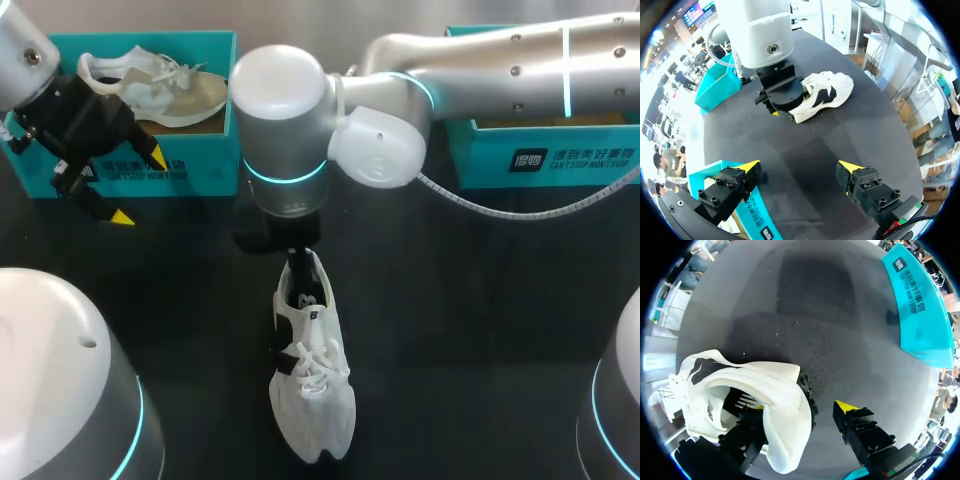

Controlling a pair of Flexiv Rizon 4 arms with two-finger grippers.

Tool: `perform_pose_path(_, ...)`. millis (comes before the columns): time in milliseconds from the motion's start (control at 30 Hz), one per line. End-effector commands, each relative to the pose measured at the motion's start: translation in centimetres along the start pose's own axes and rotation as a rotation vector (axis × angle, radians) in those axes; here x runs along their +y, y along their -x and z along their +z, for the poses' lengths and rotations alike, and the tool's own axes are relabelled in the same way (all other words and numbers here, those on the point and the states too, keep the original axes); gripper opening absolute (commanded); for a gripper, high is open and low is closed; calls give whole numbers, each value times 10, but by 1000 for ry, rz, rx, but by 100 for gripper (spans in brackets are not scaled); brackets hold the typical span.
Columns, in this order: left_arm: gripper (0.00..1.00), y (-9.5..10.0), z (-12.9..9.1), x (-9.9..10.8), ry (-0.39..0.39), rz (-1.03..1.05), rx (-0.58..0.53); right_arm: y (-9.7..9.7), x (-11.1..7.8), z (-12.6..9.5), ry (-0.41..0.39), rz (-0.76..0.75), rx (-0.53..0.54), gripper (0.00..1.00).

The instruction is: Take the shoe out of the shoebox, open the shoe tongue, remove and reinsert the insole, then place the shoe into the shoebox

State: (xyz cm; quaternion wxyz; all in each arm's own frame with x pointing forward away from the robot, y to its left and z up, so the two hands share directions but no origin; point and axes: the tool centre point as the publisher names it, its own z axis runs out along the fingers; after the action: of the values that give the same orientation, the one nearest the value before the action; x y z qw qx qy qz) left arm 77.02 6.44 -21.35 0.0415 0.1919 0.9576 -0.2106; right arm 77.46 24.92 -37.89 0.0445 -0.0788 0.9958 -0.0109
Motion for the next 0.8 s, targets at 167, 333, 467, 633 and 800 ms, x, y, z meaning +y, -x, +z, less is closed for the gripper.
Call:
perform_pose_path(167, 100, -1, -1, 0, 2, 0, -1, -1, -4, 11, 1, 2, 20, 71)
perform_pose_path(333, 100, -1, -1, 0, 2, 0, -1, -2, -3, 13, 1, 2, 27, 46)
perform_pose_path(467, 100, -1, -1, 0, 2, 0, -1, -2, -4, 14, 1, 4, 26, 0)
perform_pose_path(633, 100, -1, -1, 0, 2, 0, -1, -4, -5, 12, 8, 10, 22, 0)
perform_pose_path(800, 100, -1, -1, 0, 2, 0, -1, -5, -5, 4, -1, 17, 8, 0)
